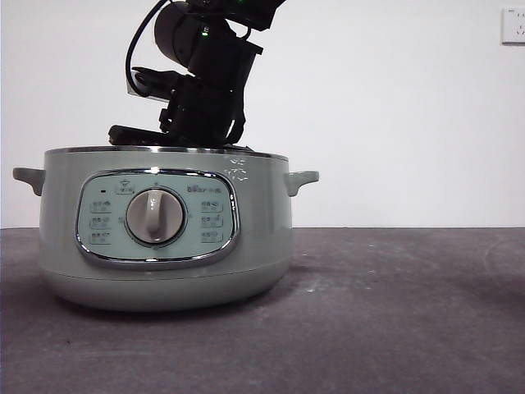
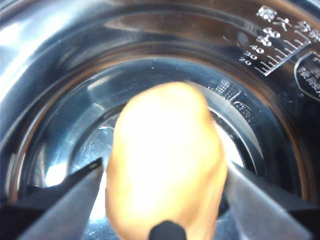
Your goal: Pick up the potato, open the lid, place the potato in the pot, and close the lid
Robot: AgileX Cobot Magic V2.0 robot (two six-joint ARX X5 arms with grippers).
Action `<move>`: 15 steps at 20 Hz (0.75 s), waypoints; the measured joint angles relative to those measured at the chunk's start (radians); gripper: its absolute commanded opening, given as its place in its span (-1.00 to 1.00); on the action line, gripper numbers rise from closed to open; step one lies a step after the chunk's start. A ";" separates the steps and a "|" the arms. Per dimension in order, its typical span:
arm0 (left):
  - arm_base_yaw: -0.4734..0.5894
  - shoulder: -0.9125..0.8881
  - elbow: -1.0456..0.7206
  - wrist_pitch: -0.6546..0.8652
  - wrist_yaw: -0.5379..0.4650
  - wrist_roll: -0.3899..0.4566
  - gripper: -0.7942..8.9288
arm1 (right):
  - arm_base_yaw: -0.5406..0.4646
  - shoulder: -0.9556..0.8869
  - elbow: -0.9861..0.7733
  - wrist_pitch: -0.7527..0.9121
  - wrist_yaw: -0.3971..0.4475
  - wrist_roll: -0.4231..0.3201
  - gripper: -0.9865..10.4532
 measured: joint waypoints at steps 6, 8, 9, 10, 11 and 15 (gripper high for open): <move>0.000 0.009 0.000 0.000 -0.025 0.000 -0.85 | 0.000 -0.024 0.000 -0.048 0.003 0.005 -0.06; 0.000 0.034 0.000 0.000 -0.028 0.000 -0.85 | -0.006 -0.120 0.000 -0.095 0.003 0.009 -0.06; 0.000 0.053 0.000 0.001 -0.027 0.000 -0.85 | -0.013 -0.177 0.001 -0.126 0.004 0.009 -0.06; 0.000 0.074 0.000 0.008 -0.027 0.000 -0.85 | -0.021 -0.230 0.002 -0.164 0.007 0.009 -0.06; 0.000 0.100 0.000 0.022 -0.027 0.000 -0.85 | -0.031 -0.277 0.002 -0.202 0.022 0.010 -0.06; 0.000 0.262 0.000 0.103 -0.011 0.000 -0.85 | -0.095 -0.471 0.002 -0.338 0.061 0.011 -0.06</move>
